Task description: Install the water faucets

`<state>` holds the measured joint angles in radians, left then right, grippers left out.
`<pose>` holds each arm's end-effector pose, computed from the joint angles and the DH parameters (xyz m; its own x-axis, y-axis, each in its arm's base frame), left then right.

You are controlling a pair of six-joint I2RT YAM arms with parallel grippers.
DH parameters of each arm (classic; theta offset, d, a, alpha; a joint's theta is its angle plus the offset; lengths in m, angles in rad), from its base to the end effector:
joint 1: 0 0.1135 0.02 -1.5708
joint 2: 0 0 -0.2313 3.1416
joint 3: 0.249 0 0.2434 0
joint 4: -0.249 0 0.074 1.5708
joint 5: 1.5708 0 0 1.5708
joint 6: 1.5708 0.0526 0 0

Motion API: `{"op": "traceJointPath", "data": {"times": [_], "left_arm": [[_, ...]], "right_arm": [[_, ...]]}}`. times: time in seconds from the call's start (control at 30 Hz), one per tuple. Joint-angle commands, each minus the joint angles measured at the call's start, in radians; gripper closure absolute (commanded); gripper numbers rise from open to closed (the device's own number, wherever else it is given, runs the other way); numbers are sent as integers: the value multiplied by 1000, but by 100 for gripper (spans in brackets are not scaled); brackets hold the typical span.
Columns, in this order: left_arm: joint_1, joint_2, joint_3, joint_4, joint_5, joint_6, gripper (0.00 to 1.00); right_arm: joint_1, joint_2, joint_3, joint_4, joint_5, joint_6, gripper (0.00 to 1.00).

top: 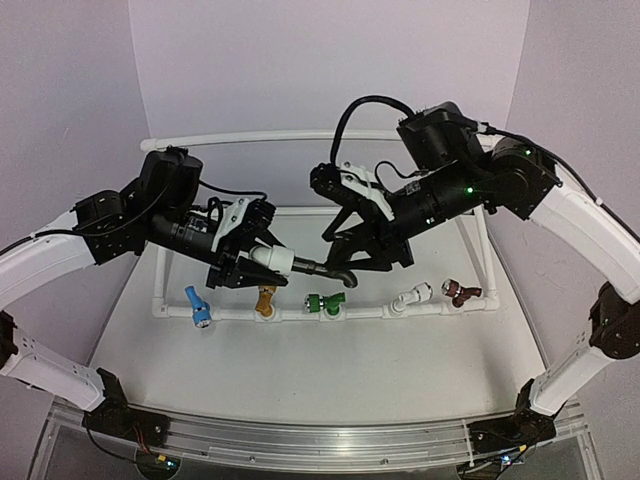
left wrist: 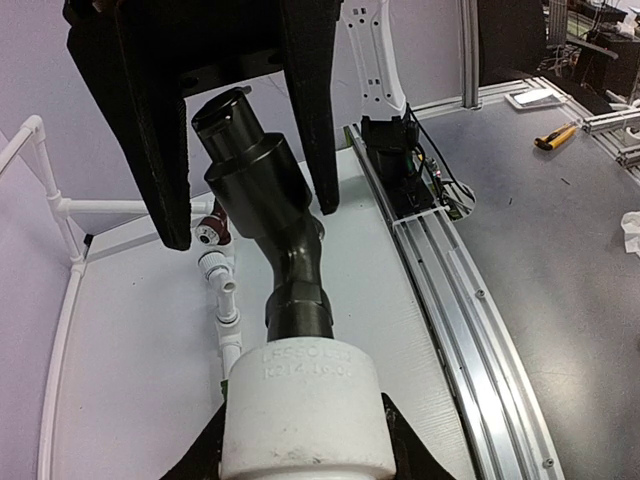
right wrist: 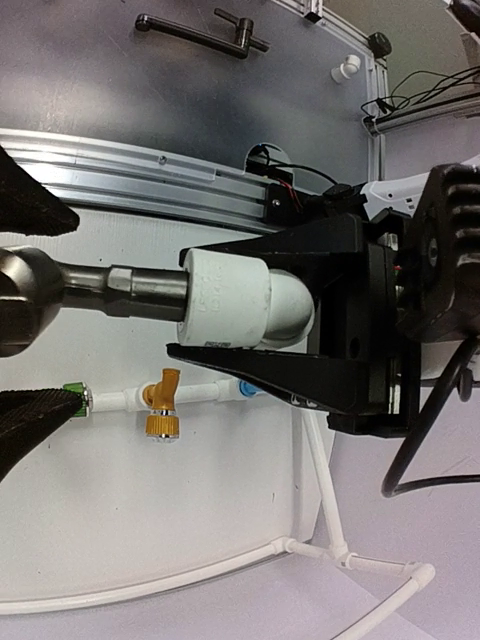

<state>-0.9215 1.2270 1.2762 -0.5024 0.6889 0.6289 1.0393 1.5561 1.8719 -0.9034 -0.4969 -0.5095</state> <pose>0.1413 -0.2414 0.3526 0.3509 0.2888 -0.8908 0.9324 -0.1958 0.3038 0.1417 0.2905 0.4084 0.2224 -0.4677 -0.8555 -0.9741 -0.1427 -0.1752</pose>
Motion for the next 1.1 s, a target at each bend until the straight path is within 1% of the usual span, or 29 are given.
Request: {"op": "traceJointPath", "data": {"times": [0.0,0.13,0.27,0.33,0.37,0.4,0.43,0.47,0.53,0.57,0.6,0.63,0.67,0.7,0.73,0.83,0.93,1.0,1.07], "left_arm": [[-9,-6,50,21,-38,42,100],[-14,-8,45,25,-52,49,100],[-16,-10,43,29,-62,51,100],[-16,-10,43,30,-64,49,100],[-16,-10,41,32,-67,48,99],[-16,-11,38,34,-70,46,95],[-16,-14,33,39,-74,42,89],[-16,-17,25,47,-77,37,83],[-16,-25,11,63,-88,19,67],[-16,-28,3,69,-93,11,57],[-16,-34,-6,75,-98,2,41],[-16,-40,-14,85,-104,-12,21],[-16,-49,-23,98,-108,-25,11],[-16,-58,-34,113,-117,-44,4],[-16,-70,-48,139,-128,-67,1],[-15,-100,-75,221,-228,-198,0],[-10,-106,-72,271,-361,-331,0],[5,-99,-67,292,-407,-380,0],[38,-86,-66,323,-448,-465,0]], "right_arm": [[10,8,46,-55,32,-32,57],[13,18,50,-72,47,-41,62],[14,24,57,-85,49,-47,71],[15,27,64,-88,46,-47,81],[15,28,68,-90,46,-47,88],[16,29,71,-90,49,-46,96],[15,30,75,-90,53,-44,100],[15,30,78,-89,56,-43,100],[15,30,86,-84,74,-36,100],[14,30,90,-79,86,-25,100],[13,31,93,-78,96,-16,100],[13,29,96,-77,102,-12,100],[12,27,94,-75,110,-12,100],[10,25,91,-74,121,-12,100],[4,25,88,-74,134,-11,100],[-63,38,91,-71,129,1,100],[-177,78,117,-66,116,10,100],[-265,99,119,-58,112,-12,100],[-353,119,98,-26,101,-43,100]]}}
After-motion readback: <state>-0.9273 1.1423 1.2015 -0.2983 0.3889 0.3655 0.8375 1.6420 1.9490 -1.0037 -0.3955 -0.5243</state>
